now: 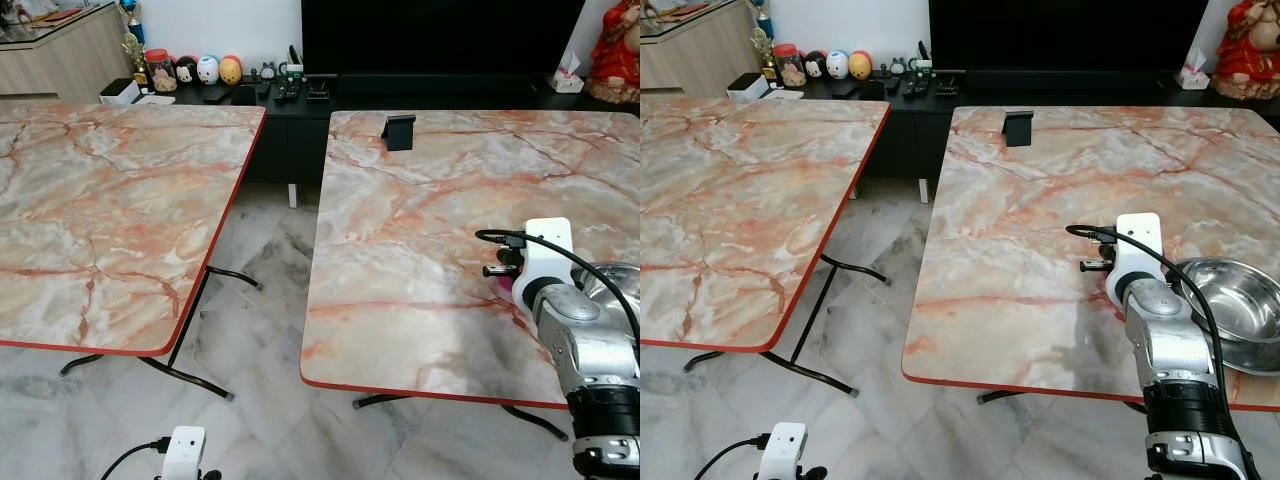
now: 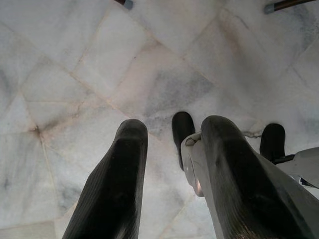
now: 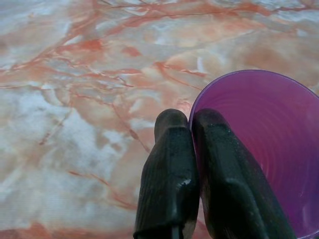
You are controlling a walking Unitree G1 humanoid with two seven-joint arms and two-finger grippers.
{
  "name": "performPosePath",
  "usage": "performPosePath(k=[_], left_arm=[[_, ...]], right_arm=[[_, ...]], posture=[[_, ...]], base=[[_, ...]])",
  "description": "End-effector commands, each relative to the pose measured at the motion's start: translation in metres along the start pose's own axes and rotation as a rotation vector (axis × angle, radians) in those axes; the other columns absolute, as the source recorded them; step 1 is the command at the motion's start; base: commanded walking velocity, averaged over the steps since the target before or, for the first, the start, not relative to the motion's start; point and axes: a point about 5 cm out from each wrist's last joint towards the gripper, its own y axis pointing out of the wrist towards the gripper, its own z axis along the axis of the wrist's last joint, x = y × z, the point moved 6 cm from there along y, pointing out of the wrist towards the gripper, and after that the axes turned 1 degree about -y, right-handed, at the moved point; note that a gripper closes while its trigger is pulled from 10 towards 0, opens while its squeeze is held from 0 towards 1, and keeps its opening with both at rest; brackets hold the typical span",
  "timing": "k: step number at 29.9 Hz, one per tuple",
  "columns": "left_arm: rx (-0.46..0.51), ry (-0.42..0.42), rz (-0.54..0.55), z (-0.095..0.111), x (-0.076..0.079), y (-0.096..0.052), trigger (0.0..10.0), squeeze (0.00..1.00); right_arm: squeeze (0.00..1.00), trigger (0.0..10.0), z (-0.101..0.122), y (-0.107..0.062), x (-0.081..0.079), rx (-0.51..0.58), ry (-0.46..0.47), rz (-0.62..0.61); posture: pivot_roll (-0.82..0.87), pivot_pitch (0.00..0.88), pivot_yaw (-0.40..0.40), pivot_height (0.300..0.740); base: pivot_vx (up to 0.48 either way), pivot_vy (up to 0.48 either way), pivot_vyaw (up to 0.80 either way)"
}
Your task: Setting the table
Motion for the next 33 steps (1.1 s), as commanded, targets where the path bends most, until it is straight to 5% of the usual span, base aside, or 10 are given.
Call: performPosePath(k=[1,29,30,31,33], left_arm=[[-0.022,0.014,0.01,-0.006,-0.0051,-0.0013,10.0,0.0],[-0.028,0.016,0.004,-0.0081,-0.0052,-0.0017,10.0,0.0],[-0.028,0.016,0.004,-0.0082,-0.0052,-0.0018,10.0,0.0],[-0.028,0.016,0.004,-0.0082,-0.0052,-0.0018,10.0,0.0],[-0.029,0.016,0.003,-0.0084,-0.0051,-0.0018,10.0,0.0]], right_arm=[[0.0,10.0,0.0063,0.0017,-0.0046,0.016,0.009,0.011],[0.0,10.0,0.005,0.0042,-0.0029,0.011,0.023,-0.004],[0.11,10.0,0.0053,0.0041,-0.0032,0.012,0.024,-0.003],[0.11,10.0,0.0053,0.0041,-0.0032,0.012,0.024,-0.003],[0.43,10.0,0.0055,0.0041,-0.003,0.013,0.03,-0.003]], posture=[[-0.04,0.0,0.032,0.736],[-0.04,0.0,0.035,0.736],[-0.04,0.0,0.036,0.736],[-0.04,0.0,0.036,0.736],[-0.04,0.0,0.036,0.736]], base=[[0.0,0.0,0.0],[0.0,0.0,0.0],[0.0,0.0,0.0],[0.0,0.0,0.0],[0.0,0.0,0.0]])
